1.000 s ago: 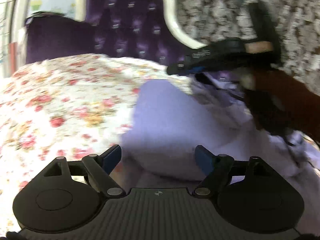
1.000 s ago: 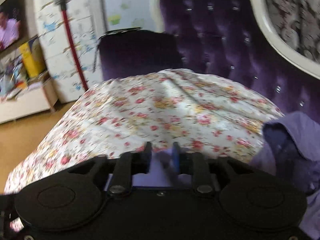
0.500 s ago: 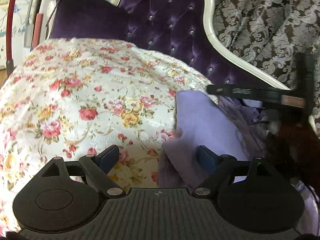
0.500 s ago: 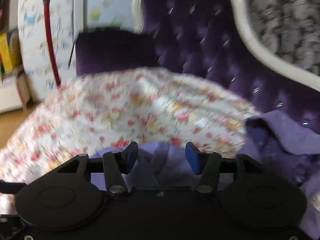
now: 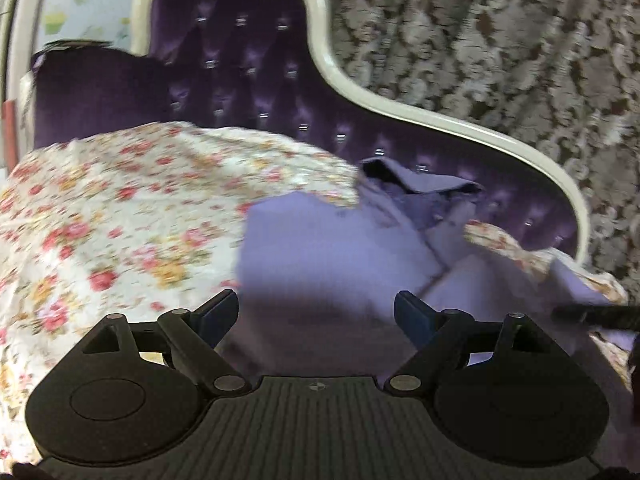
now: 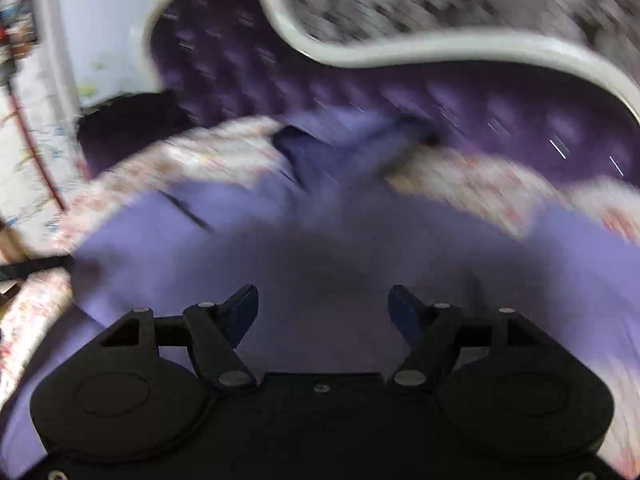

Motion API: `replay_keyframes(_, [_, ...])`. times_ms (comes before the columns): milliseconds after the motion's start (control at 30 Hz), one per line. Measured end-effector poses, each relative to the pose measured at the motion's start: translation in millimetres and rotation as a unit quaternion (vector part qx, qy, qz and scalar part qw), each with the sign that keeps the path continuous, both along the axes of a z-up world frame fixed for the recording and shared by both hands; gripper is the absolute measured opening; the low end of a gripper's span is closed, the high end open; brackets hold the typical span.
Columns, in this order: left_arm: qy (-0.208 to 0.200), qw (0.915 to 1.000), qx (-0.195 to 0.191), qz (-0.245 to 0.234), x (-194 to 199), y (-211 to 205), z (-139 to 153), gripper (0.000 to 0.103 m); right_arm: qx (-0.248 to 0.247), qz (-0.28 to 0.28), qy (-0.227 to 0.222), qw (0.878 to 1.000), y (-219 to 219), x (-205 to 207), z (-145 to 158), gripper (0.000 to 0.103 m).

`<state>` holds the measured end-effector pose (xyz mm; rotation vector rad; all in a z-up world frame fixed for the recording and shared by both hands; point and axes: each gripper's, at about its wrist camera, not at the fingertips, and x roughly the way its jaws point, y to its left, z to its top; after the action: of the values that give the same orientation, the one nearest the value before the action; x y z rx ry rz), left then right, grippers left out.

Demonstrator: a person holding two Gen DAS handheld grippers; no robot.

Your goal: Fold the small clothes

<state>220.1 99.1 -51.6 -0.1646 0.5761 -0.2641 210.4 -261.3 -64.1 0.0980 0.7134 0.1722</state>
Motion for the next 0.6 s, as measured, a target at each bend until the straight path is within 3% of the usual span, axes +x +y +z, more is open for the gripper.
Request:
replay_keyframes(100, [0.0, 0.9996, 0.013, -0.024, -1.2, -22.3, 9.0, 0.085, 0.035, -0.045, 0.064, 0.996, -27.5, -5.3, -28.7, 0.072])
replay_keyframes(367, [0.018, 0.9982, 0.031, -0.047, 9.0, -47.5, 10.8, 0.085, 0.116, -0.082, 0.025, 0.99, -33.6, -23.7, -24.6, 0.075])
replay_keyframes(600, [0.045, 0.9966, 0.058, -0.036, 40.4, -41.5, 5.4, 0.085, 0.096, -0.09, -0.026, 0.991, -38.9, -19.1, -12.3, 0.075])
